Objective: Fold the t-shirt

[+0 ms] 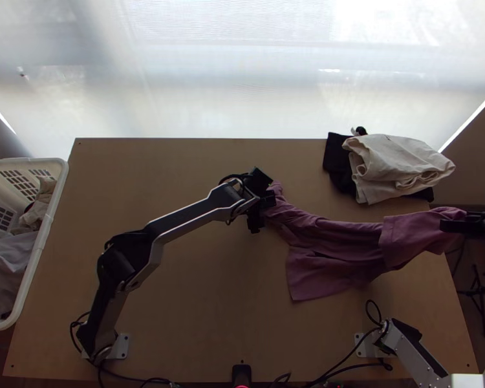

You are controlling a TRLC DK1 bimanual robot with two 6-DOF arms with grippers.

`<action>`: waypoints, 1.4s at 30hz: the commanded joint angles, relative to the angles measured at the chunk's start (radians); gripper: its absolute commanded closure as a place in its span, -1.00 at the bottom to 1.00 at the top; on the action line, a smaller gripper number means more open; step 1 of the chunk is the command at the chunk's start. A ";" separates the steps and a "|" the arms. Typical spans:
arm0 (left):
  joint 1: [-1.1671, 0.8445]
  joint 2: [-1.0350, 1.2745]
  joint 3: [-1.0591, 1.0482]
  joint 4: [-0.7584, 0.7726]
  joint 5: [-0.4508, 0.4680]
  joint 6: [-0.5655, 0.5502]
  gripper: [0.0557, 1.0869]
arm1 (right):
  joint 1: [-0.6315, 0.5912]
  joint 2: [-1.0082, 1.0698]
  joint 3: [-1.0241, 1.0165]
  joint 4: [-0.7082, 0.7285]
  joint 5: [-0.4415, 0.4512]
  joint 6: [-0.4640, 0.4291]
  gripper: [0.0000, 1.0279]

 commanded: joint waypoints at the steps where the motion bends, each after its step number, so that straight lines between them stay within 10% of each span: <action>1: -0.009 0.055 0.000 0.054 -0.004 0.045 -0.89 | 0.030 -0.005 0.007 -0.005 0.002 0.006 0.93; 8: 0.007 0.105 0.045 0.073 -0.010 0.043 0.50 | 0.057 -0.005 0.021 -0.014 0.002 0.020 0.93; 25: 0.154 -0.307 0.173 -0.470 0.099 -0.041 0.61 | 0.280 -0.012 -0.014 -0.062 0.001 0.089 0.92; 42: 0.182 -0.922 -0.396 -0.667 0.148 -0.056 0.61 | 0.517 -0.048 -0.053 -0.105 -0.057 0.147 0.92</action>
